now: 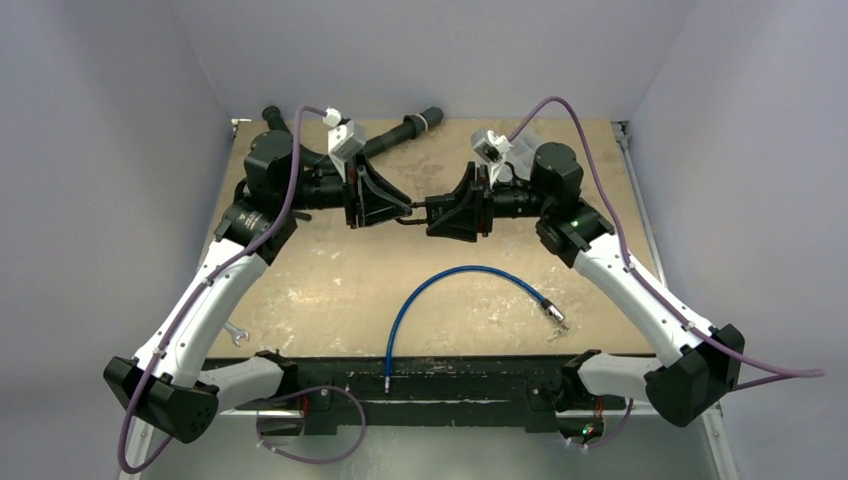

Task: Lock with the key
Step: Lock the lock.

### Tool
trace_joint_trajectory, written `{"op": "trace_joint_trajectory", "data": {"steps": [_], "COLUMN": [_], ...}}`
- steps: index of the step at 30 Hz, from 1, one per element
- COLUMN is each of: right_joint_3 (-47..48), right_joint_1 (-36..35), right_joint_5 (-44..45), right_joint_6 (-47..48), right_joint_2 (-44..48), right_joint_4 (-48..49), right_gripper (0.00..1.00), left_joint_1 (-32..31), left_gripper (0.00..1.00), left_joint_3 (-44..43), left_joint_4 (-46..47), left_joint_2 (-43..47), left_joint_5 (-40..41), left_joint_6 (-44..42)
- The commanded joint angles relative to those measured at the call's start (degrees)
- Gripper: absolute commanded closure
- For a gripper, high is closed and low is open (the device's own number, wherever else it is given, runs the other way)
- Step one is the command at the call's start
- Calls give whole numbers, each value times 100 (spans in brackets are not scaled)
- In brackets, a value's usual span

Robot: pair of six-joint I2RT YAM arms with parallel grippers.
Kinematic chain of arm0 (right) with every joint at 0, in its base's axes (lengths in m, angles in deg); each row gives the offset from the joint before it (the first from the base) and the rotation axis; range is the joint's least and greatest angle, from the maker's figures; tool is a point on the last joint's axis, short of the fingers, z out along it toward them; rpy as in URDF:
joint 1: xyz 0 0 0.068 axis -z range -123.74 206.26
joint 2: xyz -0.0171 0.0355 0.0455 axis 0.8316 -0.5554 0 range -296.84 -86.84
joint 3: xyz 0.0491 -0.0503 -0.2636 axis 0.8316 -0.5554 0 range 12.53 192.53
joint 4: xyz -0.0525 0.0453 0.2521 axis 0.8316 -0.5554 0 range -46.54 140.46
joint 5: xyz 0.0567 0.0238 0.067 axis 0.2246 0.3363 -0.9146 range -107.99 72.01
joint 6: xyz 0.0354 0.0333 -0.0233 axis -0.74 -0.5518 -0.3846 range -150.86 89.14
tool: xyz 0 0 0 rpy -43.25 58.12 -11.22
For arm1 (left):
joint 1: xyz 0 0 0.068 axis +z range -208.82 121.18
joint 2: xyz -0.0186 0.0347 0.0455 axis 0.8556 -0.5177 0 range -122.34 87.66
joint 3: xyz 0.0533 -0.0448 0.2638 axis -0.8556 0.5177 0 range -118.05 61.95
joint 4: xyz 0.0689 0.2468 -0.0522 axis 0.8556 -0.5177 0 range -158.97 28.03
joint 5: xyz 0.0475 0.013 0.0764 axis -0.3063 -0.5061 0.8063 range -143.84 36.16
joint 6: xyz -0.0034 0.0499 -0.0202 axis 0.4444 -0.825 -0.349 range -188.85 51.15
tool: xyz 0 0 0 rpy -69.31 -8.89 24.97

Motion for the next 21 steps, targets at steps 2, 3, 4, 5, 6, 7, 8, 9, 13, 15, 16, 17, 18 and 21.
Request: {"op": "trace_joint_trajectory", "data": {"steps": [2, 3, 4, 5, 6, 7, 8, 9, 13, 15, 16, 17, 18, 21], "right_joint_3": [402, 425, 437, 432, 417, 398, 383, 367, 212, 193, 180, 161, 154, 150], "right_joint_1": [-34, -20, -16, -11, -10, -13, -7, -4, -5, -11, -8, -7, -11, -12], "right_joint_5": [-113, -91, -58, -34, -1, 45, 69, 98, 111, 94, 94, 125, 150, 160], "right_joint_6": [-162, -119, -84, -42, -5, 19, 25, 19, -325, -475, -531, -615, -659, -680], "right_joint_2": [6, 12, 21, 36, 55, 77, 106, 123, 181, 159, 143, 138, 138, 119], "right_joint_4": [644, 633, 605, 588, 579, 581, 601, 638, 1148, 1306, 1368, 1441, 1480, 1554], "right_gripper": [100, 100, 100, 100, 100, 100, 100, 100, 100, 100, 100, 100, 100, 100], "left_joint_1": [84, 132, 189, 277, 367, 455, 523, 575, 597, 597, 590, 582, 580, 550], "left_gripper": [64, 62, 61, 59, 58, 56, 55, 54, 52, 49, 45, 40, 37, 34], "left_joint_3": [-713, -839, -954, -1068, -1157, -1217, -1238, -1221, -631, -169, 60, 267, 427, 432], "left_joint_4": [-1148, -1549, -1906, -2181, -2381, -2517, -2570, -2617, -2190, -1314, -826, -249, 194, 484], "left_joint_2": [-167, -206, -250, -265, -278, -280, -269, -240, 109, 345, 446, 526, 559, 434], "left_joint_5": [-165, -160, -140, -185, -252, -297, -321, -325, -382, -366, -372, -396, -395, -380], "left_joint_6": [-804, -1053, -1311, -1457, -1717, -1805, -1806, -1809, -1705, -1151, -838, -513, -252, -85]}}
